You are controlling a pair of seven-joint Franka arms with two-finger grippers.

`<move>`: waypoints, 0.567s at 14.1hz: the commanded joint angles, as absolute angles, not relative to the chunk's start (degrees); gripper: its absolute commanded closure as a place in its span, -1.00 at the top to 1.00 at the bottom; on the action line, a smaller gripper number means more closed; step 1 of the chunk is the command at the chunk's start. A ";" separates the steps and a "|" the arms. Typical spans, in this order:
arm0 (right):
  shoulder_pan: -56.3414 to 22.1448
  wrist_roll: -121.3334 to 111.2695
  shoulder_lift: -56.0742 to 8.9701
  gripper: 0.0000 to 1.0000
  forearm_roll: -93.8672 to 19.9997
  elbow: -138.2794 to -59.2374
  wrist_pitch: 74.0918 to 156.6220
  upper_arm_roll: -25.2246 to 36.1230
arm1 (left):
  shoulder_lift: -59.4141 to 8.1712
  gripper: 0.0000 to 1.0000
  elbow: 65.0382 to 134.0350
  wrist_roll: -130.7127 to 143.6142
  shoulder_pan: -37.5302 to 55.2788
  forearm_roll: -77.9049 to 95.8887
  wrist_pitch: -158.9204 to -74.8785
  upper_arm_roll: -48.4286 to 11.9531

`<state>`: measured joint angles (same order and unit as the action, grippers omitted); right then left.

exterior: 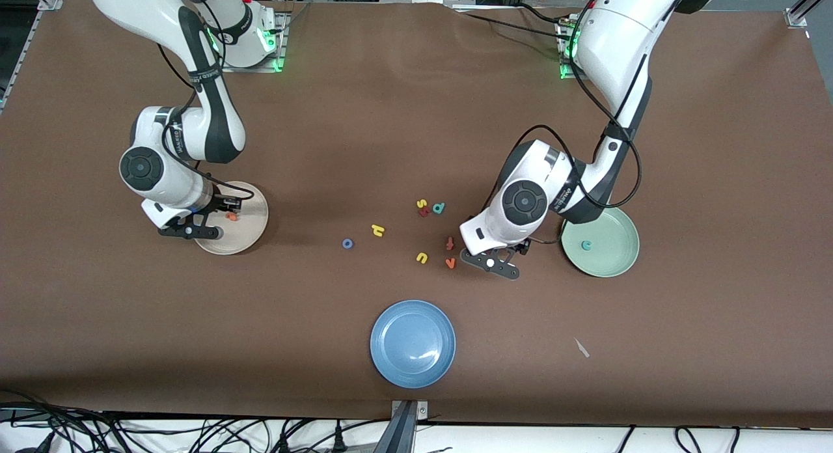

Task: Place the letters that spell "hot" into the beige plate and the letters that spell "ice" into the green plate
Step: 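Release the t on the beige plate while the left gripper reaches maroon l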

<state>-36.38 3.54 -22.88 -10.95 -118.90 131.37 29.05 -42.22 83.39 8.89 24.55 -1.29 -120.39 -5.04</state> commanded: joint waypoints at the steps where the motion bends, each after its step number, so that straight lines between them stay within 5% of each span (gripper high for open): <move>1: -36.47 3.34 -23.03 1.00 -15.37 -116.28 129.73 28.48 | -43.77 1.00 81.21 10.11 24.96 -2.90 -120.14 -4.13; 3: -36.56 5.17 -23.20 1.00 -20.45 -115.41 129.73 28.39 | -44.82 0.88 81.21 9.49 24.52 -2.90 -122.50 -4.13; 6: -37.35 12.27 -26.10 1.00 -21.45 -112.07 129.81 25.50 | -47.71 0.39 81.21 9.84 24.61 -2.81 -126.02 -4.13; 8: -37.79 19.56 -28.64 1.00 -21.45 -108.30 129.73 23.22 | -48.25 0.33 81.12 10.28 24.70 -2.72 -126.56 -4.13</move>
